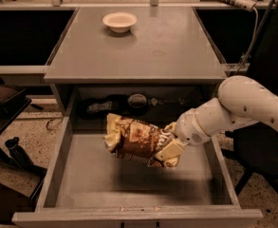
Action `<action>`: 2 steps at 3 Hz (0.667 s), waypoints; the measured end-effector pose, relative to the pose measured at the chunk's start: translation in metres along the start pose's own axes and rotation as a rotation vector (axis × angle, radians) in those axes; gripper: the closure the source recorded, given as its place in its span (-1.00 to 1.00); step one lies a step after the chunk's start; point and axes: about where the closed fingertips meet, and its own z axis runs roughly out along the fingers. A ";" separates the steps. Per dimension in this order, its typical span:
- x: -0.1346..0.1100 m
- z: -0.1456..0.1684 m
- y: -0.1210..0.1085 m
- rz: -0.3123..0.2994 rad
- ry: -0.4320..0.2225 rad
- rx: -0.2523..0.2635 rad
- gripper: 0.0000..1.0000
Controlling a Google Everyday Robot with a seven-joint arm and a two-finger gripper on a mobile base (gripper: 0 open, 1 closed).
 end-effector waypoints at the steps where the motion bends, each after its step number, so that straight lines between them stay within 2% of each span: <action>1: 0.007 0.017 -0.006 0.020 0.007 0.023 1.00; 2: 0.022 0.050 -0.024 0.047 0.026 0.074 1.00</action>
Offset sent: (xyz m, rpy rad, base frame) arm 0.0502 0.0226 -0.0959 -0.0717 -0.0604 -0.1750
